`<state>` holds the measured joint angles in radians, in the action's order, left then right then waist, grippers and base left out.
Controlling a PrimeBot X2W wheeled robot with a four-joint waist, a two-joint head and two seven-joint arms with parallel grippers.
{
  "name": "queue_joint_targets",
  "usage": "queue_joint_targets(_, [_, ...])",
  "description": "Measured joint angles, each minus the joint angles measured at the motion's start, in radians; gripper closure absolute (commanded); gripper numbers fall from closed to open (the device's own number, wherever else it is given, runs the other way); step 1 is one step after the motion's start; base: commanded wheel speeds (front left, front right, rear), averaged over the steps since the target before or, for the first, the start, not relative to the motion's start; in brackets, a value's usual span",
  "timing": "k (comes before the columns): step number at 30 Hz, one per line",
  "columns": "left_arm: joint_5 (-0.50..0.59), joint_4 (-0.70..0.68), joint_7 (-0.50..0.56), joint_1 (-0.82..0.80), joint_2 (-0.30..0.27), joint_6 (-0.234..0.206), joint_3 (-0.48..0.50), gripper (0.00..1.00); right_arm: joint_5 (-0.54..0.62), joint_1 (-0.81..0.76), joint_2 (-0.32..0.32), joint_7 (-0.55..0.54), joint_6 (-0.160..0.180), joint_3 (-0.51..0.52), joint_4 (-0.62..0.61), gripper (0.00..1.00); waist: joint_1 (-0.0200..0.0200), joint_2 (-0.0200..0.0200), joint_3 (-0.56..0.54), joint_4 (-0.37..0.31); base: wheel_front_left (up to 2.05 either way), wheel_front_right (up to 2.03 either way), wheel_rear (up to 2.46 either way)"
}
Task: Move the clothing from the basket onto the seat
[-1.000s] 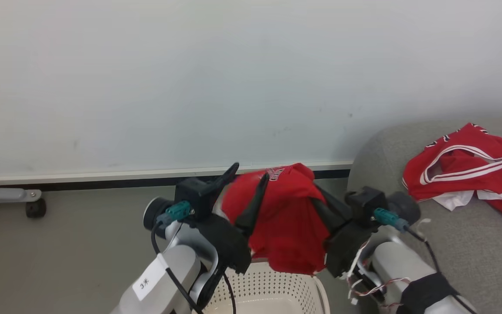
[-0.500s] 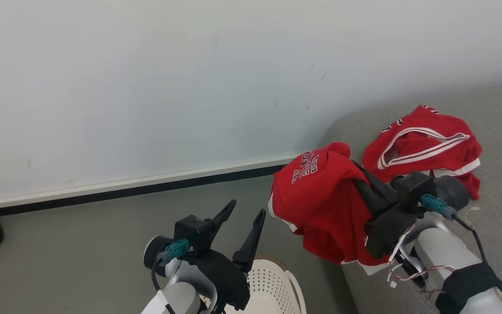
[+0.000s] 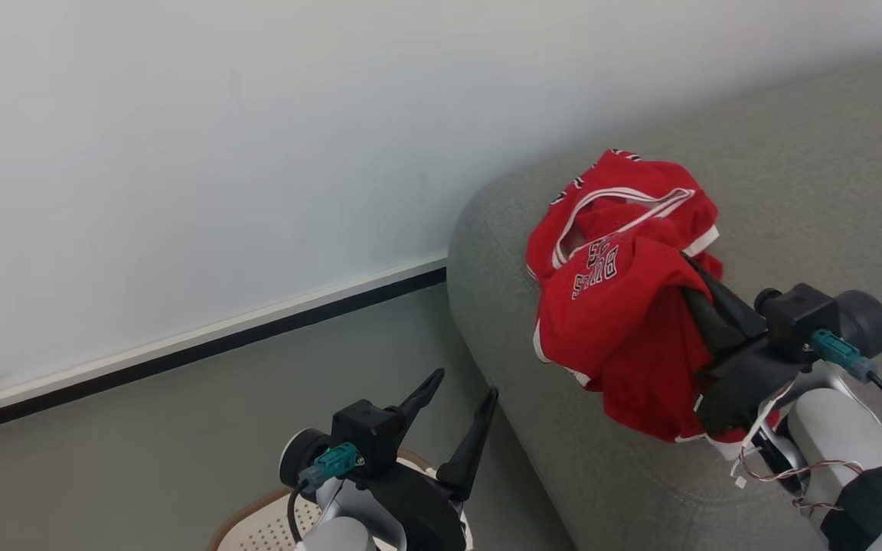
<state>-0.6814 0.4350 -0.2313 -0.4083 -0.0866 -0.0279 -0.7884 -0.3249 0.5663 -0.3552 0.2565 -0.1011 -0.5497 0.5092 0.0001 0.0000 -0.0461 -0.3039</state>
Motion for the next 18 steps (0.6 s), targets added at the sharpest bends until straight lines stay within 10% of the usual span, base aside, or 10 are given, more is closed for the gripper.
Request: queue_joint_targets(18, [0.073, -0.066, 0.011, -0.066, 0.014, -0.008, -0.065, 0.00, -0.063, 0.018, -0.118, -0.009, 0.050, 0.149, -0.128, 1.00, 0.0001, 0.0000, 0.157, -0.078, 0.00, 0.00, 0.00])
